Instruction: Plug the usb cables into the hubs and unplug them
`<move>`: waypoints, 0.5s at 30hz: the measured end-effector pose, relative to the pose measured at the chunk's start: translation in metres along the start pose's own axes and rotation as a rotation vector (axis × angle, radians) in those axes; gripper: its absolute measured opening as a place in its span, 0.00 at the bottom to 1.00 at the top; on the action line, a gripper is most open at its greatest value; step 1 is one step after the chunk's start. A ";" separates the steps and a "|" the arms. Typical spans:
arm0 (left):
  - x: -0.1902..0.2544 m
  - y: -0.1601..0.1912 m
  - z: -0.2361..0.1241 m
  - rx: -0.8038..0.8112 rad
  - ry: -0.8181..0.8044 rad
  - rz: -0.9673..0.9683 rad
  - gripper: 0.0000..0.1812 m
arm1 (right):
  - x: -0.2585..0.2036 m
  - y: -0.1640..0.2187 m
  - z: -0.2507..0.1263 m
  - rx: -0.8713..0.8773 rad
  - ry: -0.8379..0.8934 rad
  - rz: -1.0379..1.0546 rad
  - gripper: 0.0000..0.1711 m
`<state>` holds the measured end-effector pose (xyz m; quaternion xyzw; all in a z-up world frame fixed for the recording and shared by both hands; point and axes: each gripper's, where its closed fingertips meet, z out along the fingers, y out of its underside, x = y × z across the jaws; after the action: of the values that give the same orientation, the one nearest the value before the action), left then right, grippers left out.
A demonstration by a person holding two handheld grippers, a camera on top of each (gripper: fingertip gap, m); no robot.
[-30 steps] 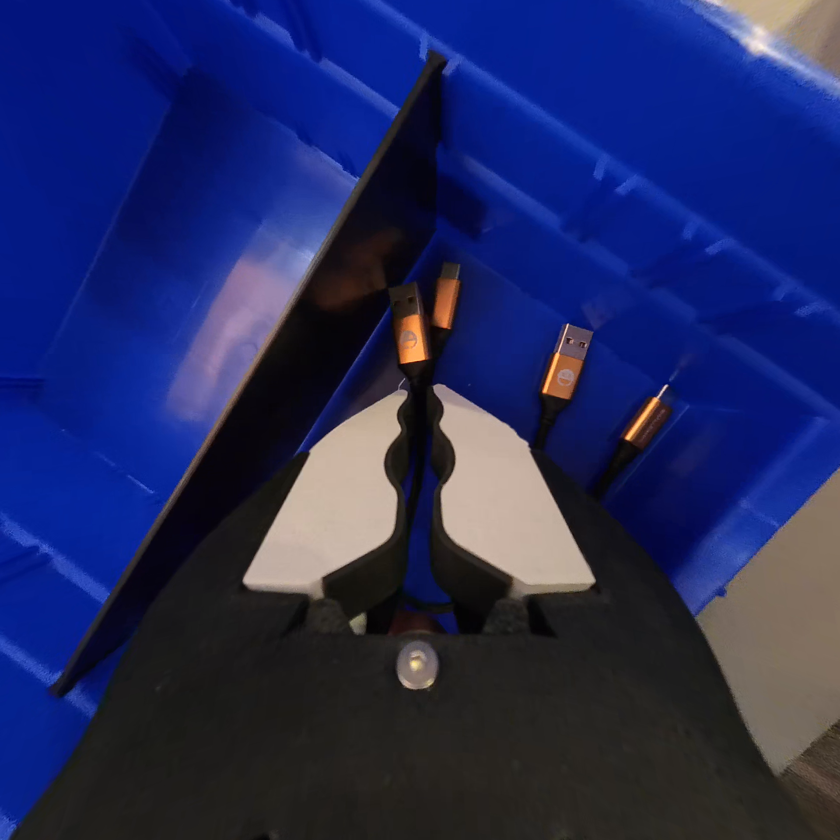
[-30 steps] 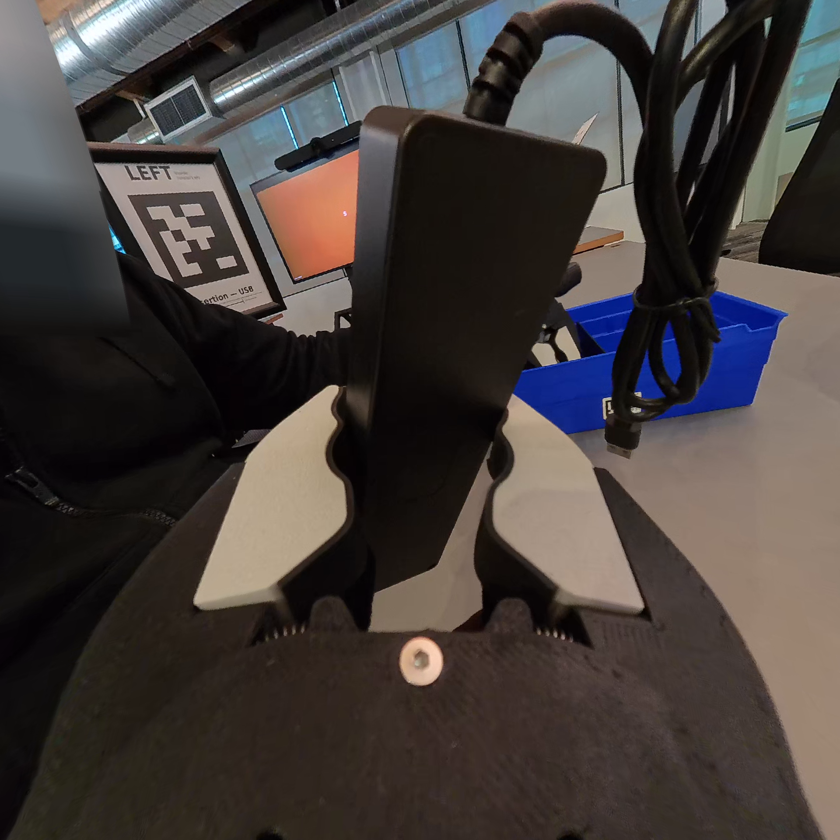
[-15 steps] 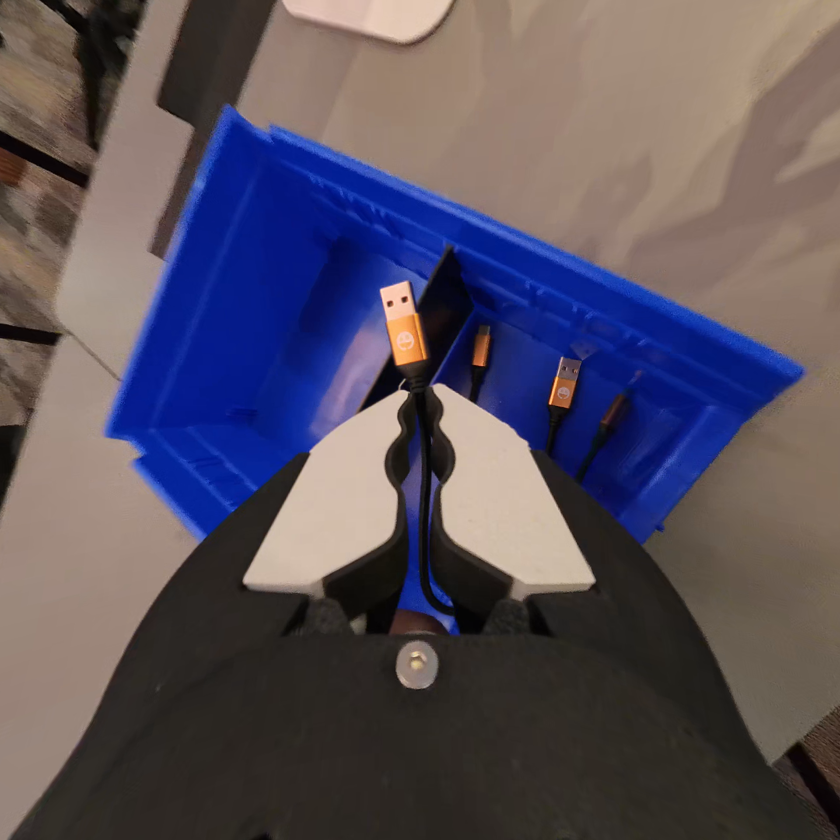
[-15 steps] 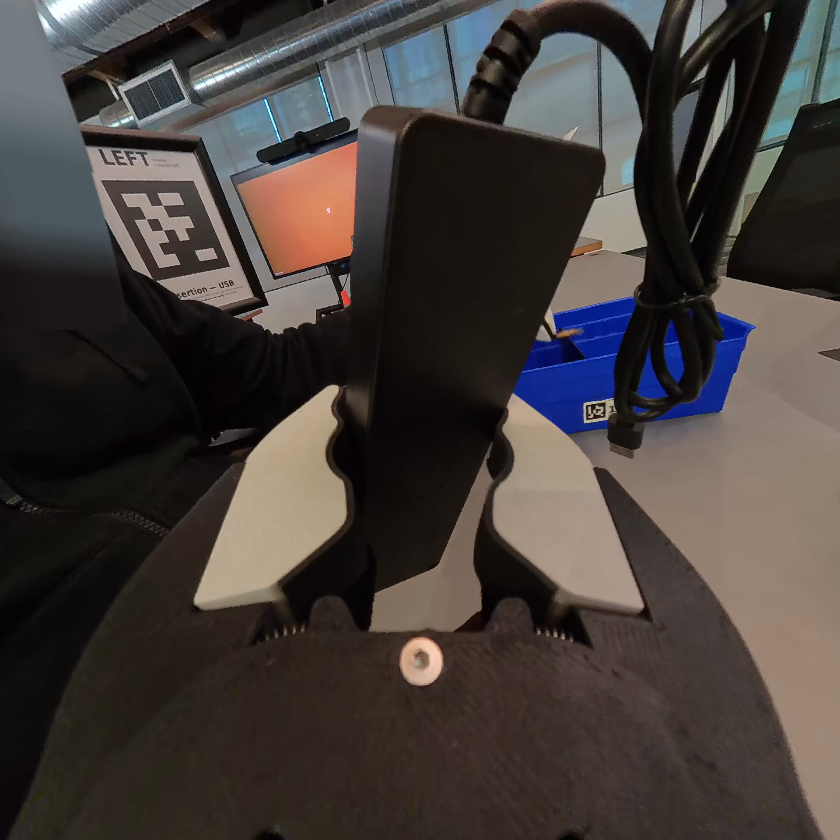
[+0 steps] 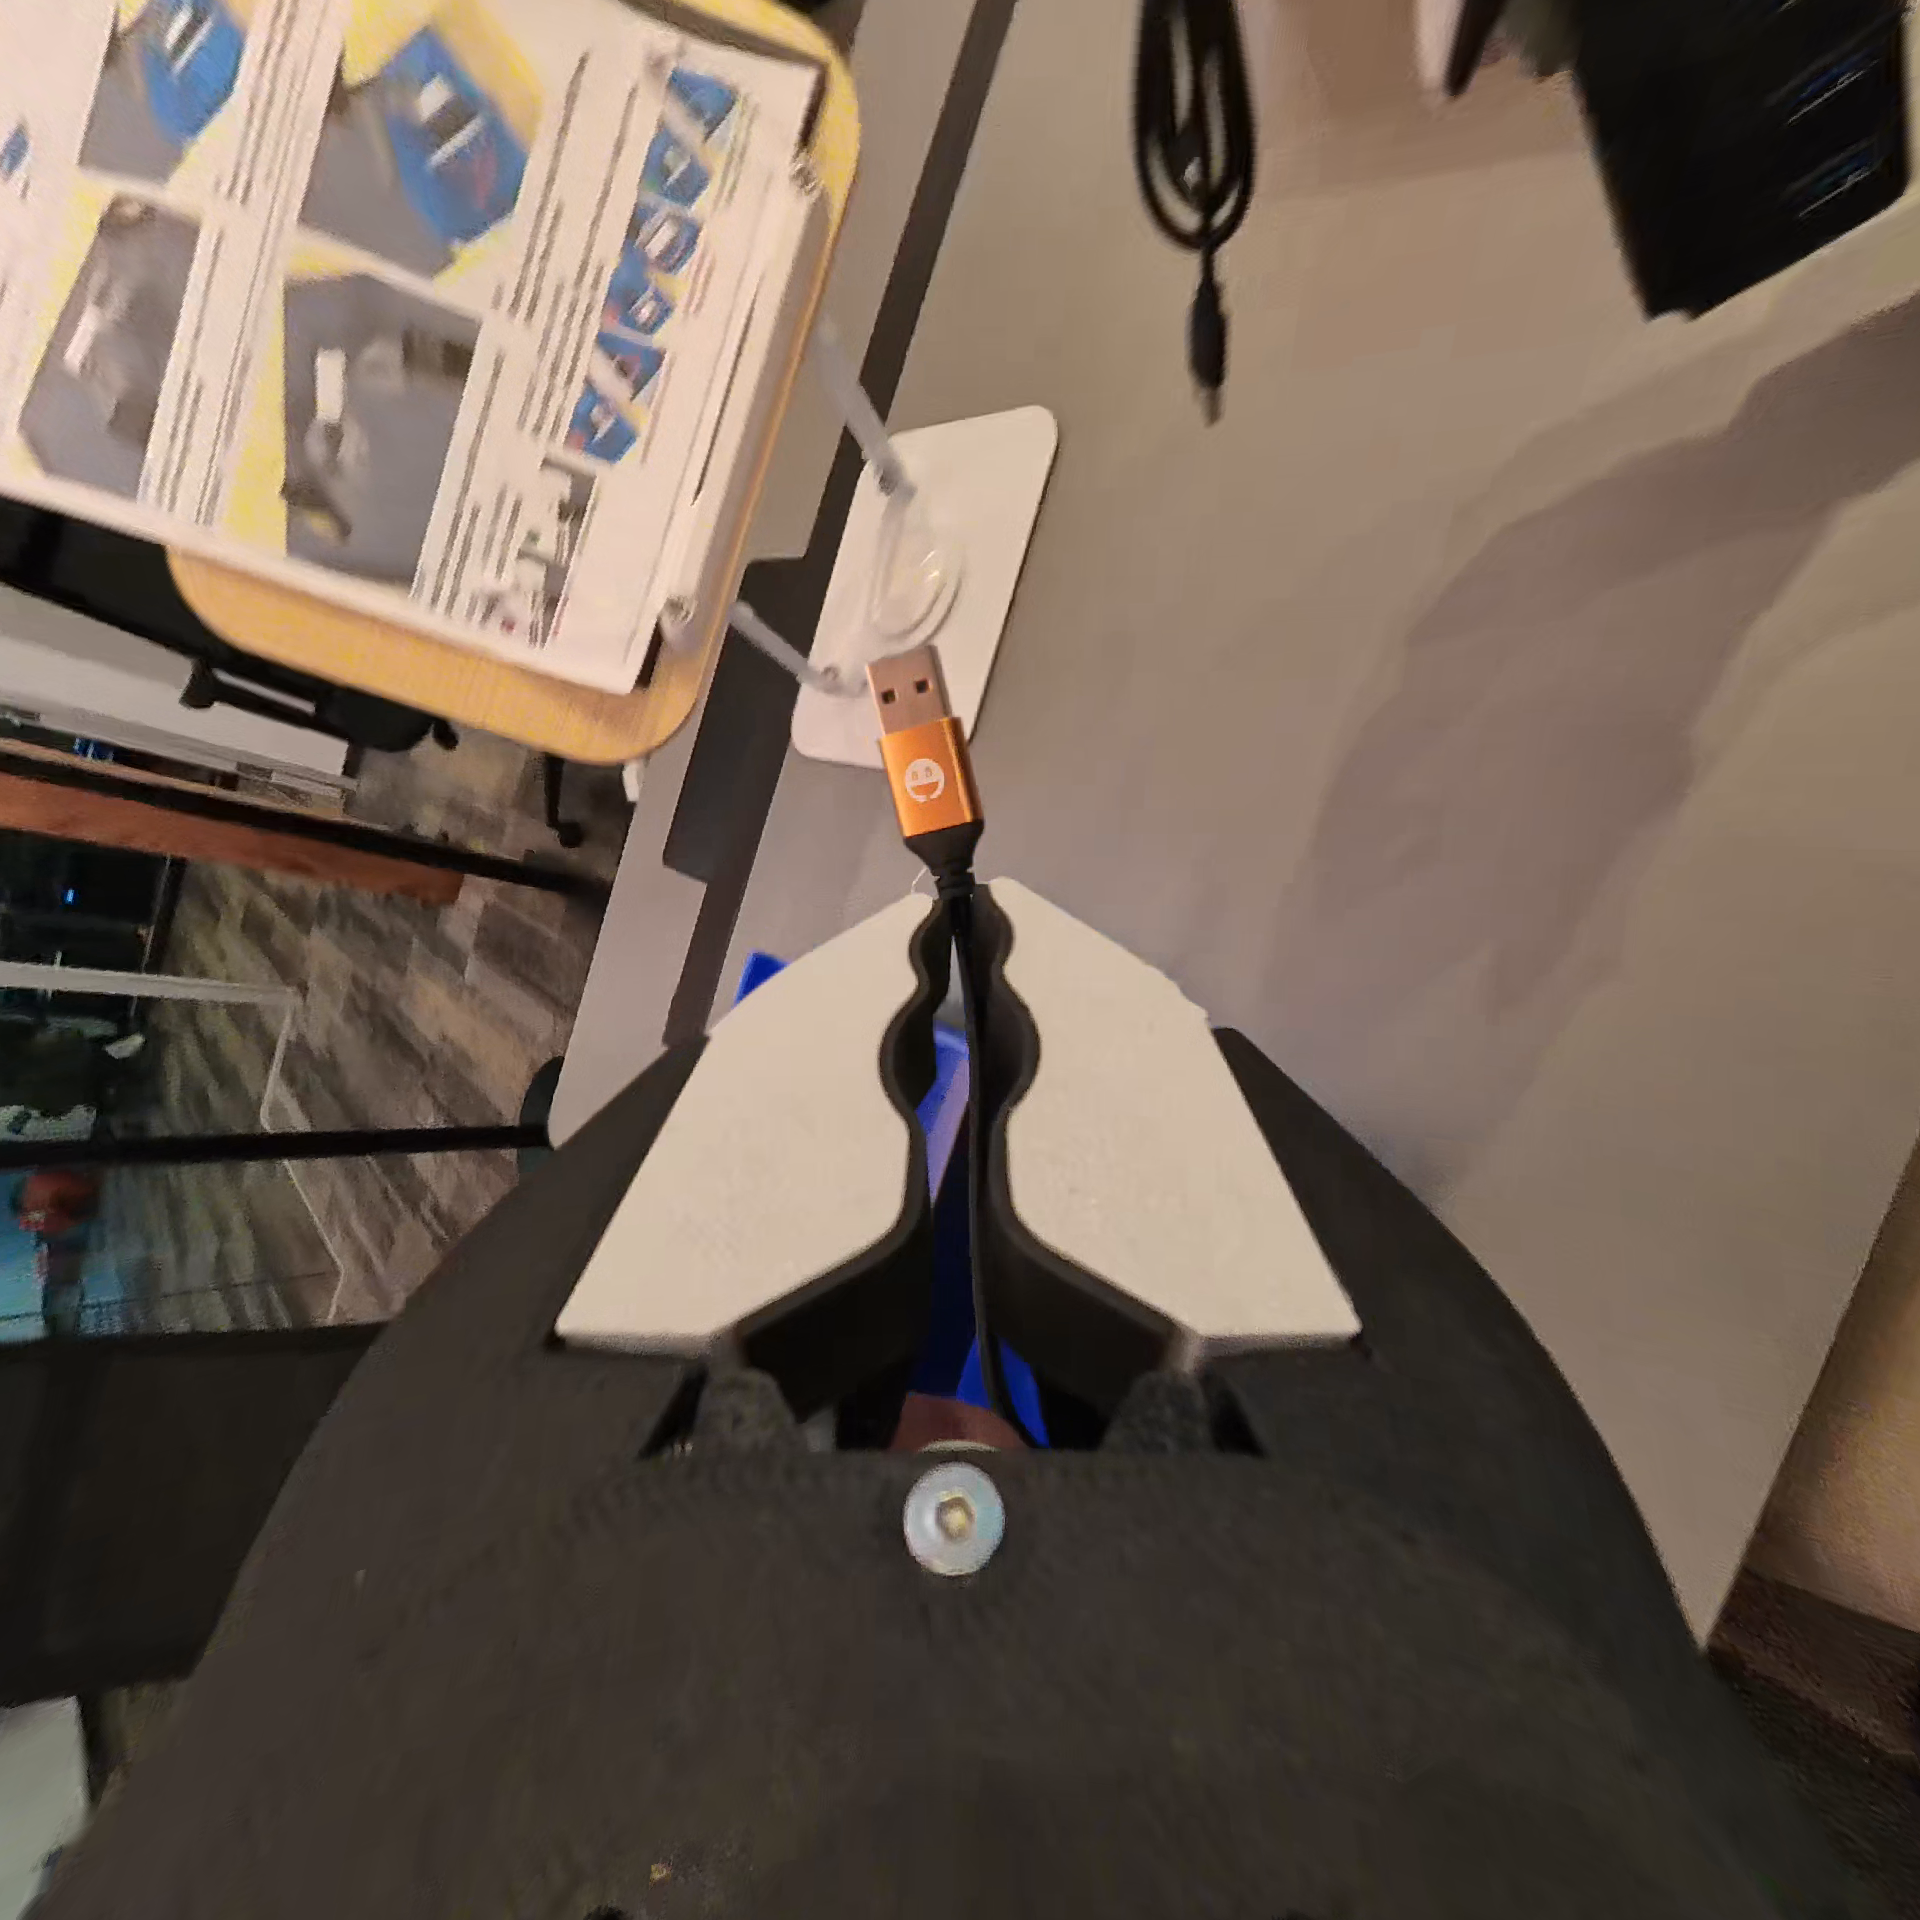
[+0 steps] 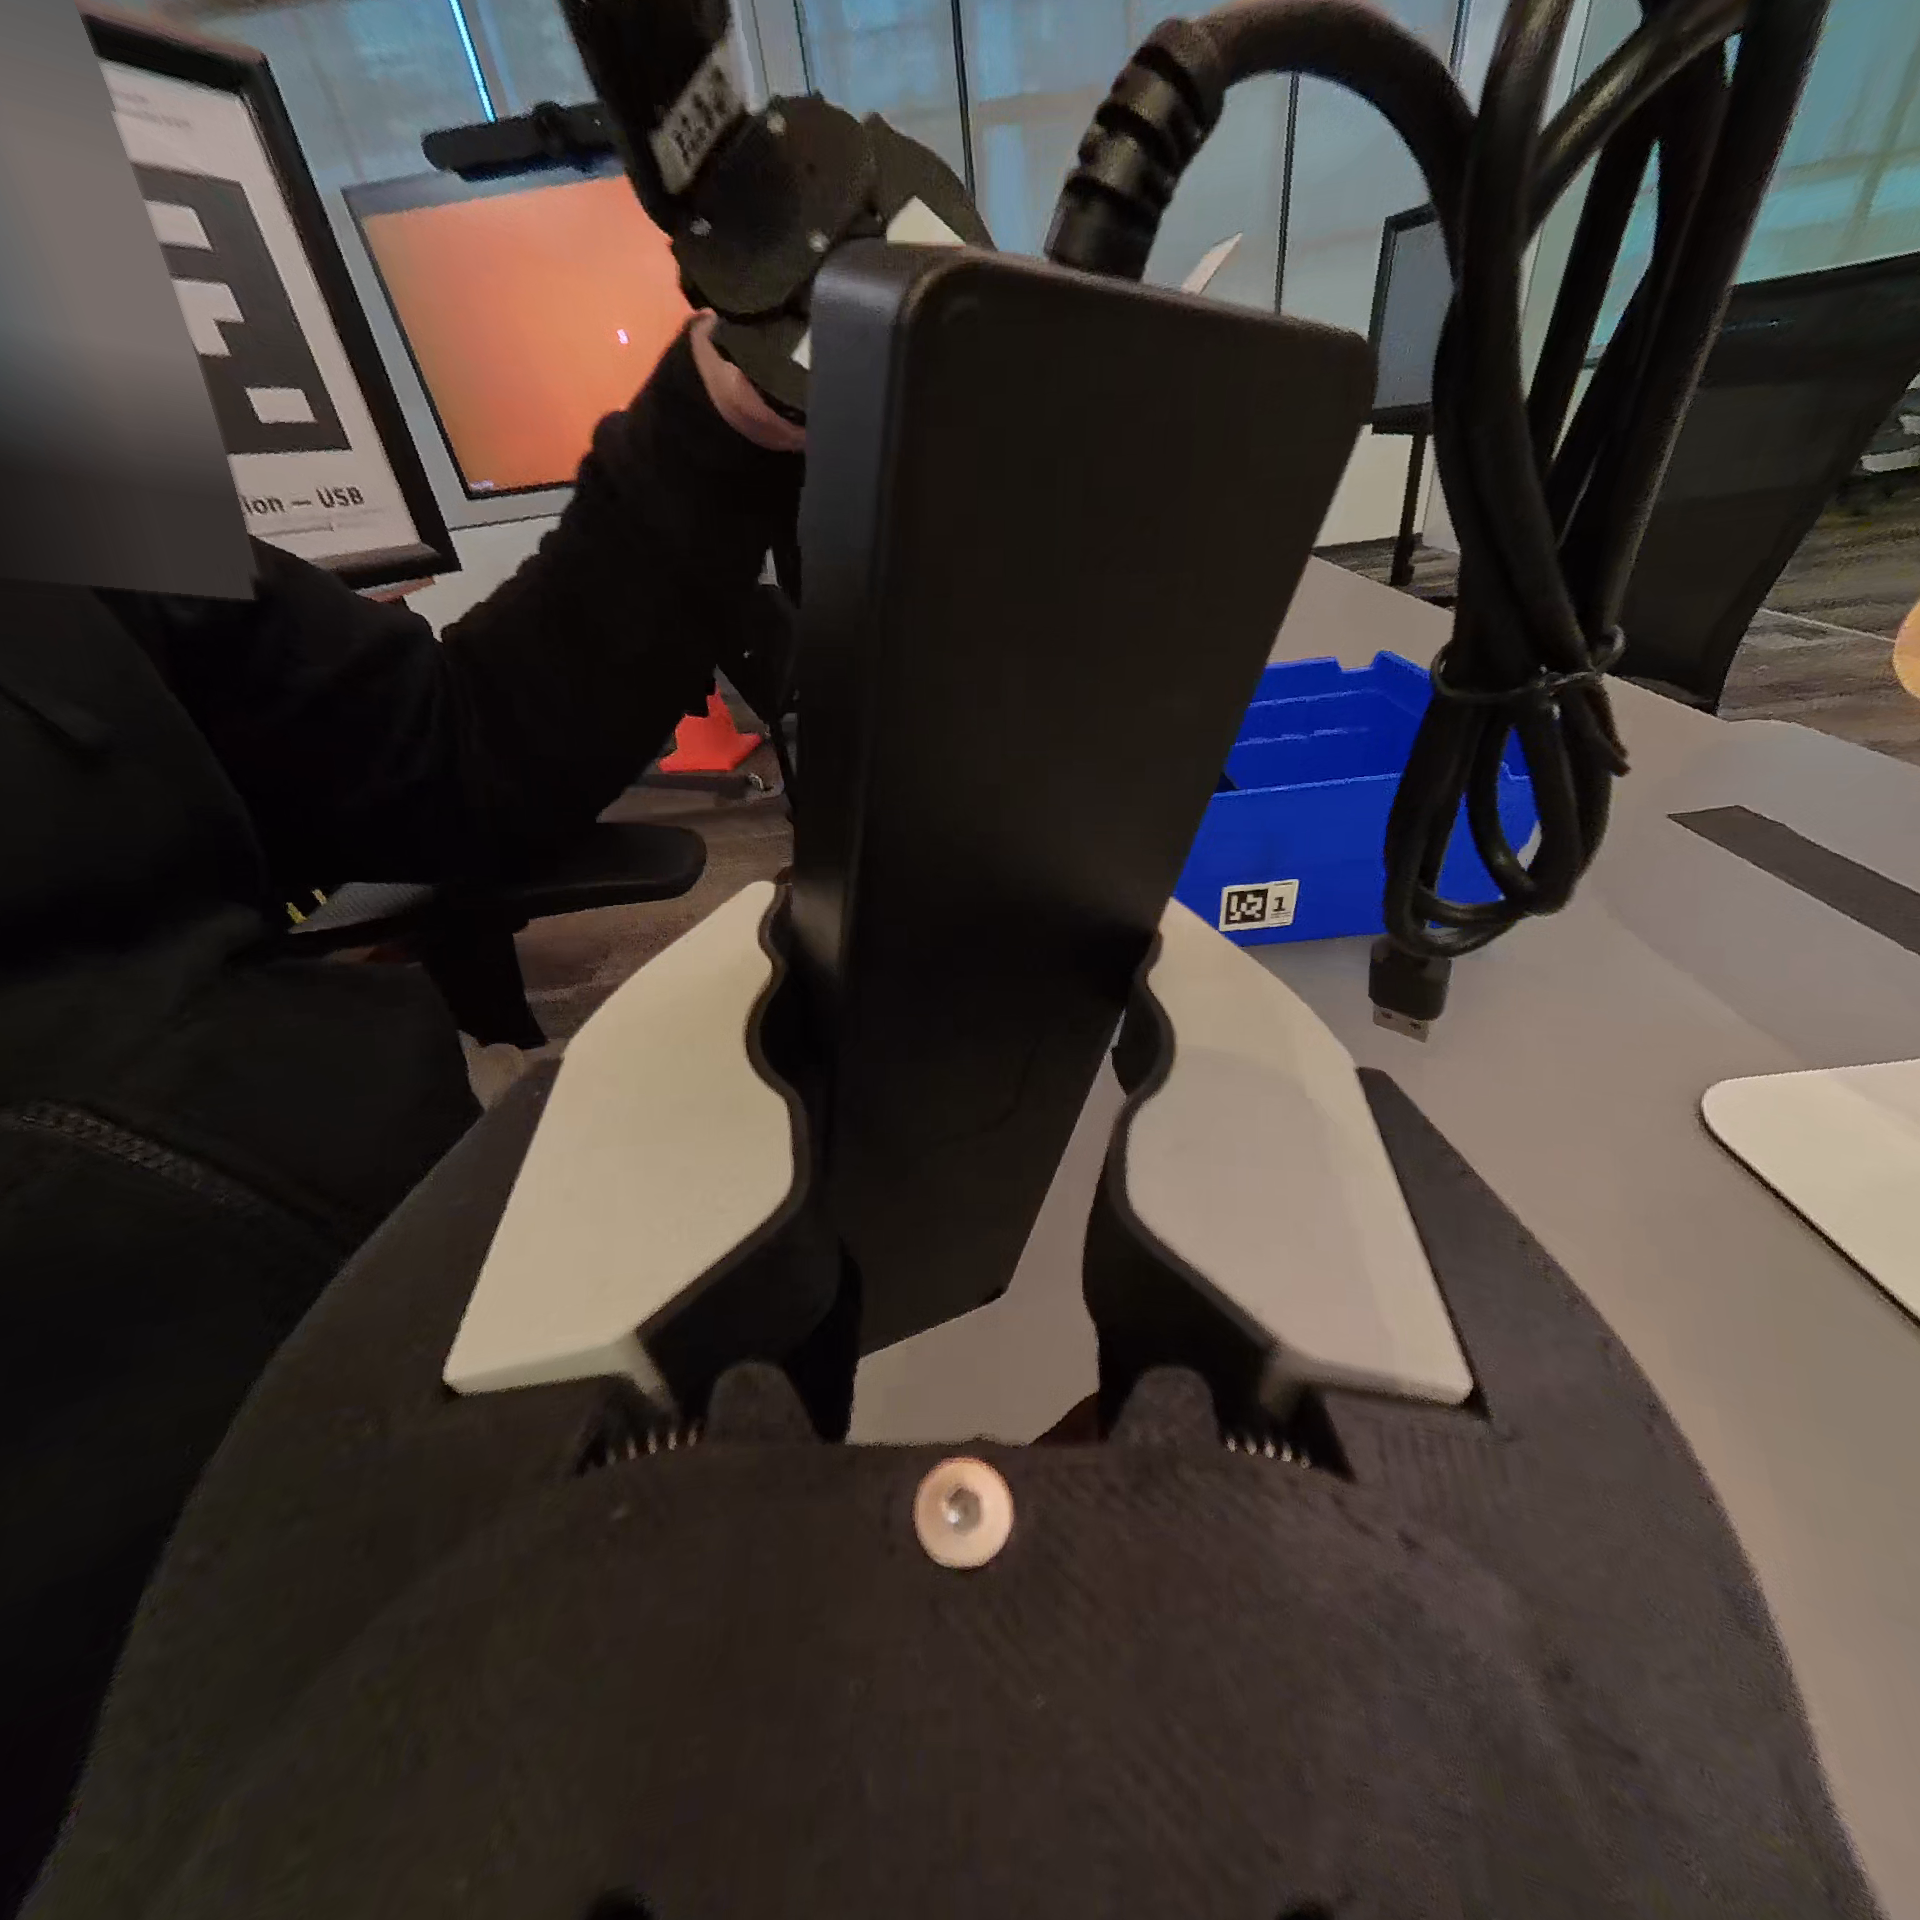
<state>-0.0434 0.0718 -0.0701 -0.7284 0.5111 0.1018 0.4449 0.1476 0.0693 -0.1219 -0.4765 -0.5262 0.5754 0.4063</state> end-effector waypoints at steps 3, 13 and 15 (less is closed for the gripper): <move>0.032 -0.035 0.011 0.031 0.078 0.048 0.02 | 0.000 -0.001 0.000 0.000 0.011 -0.014 0.34; 0.116 -0.079 0.065 0.043 0.285 0.061 0.02 | 0.001 -0.008 -0.003 0.029 0.037 -0.040 0.34; 0.126 -0.084 0.073 0.042 0.310 0.046 0.02 | 0.003 -0.009 -0.003 0.045 0.034 -0.008 0.34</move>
<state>0.1067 0.0509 -0.1426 -0.7139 0.5922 -0.0125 0.3734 0.1495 0.0741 -0.1134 -0.4746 -0.5081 0.5773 0.4281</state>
